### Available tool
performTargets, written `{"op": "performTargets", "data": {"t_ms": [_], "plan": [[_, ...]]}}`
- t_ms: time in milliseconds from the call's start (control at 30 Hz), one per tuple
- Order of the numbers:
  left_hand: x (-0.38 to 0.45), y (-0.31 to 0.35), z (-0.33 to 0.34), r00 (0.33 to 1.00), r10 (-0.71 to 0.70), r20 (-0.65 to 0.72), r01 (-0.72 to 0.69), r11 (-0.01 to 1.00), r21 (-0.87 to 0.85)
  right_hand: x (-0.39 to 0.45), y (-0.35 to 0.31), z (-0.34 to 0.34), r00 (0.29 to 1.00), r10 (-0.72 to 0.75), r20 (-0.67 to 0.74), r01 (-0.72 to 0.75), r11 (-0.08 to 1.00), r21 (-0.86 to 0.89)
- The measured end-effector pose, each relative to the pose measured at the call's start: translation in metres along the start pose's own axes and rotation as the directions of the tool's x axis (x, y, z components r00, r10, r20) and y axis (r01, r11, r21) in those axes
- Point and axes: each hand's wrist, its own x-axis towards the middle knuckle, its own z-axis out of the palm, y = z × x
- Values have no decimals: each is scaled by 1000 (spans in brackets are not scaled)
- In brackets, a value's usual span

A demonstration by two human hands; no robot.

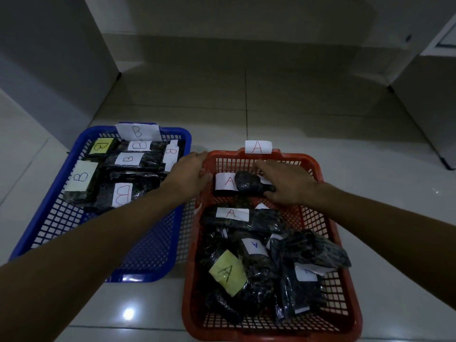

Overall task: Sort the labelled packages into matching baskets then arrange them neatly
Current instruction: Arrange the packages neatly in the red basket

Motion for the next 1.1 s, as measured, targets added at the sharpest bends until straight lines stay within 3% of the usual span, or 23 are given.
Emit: {"op": "performTargets", "data": {"t_ms": [200, 333, 467, 900, 1100], "plan": [[-8, 7, 2, 999, -8, 39, 5, 998, 68, -6, 4, 5, 999, 38, 10, -38, 999, -17], [-8, 7, 2, 1000, -4, 17, 3, 997, 75, -9, 5, 11, 1000, -21, -15, 21, 1000, 18], [-7, 11, 2, 1000, -13, 12, 12, 998, 58, -7, 7, 15, 994, -112, -9, 111, 992, -65], [-8, 15, 8, 999, -41, -12, 42, 994, 101, 2, 4, 13, 989, -145, -14, 140, 972, -187], [-7, 14, 6, 999, -42, 10, 40, 994, 101, -7, 11, -9, 994, -83, -68, 85, 996, 21]]}}
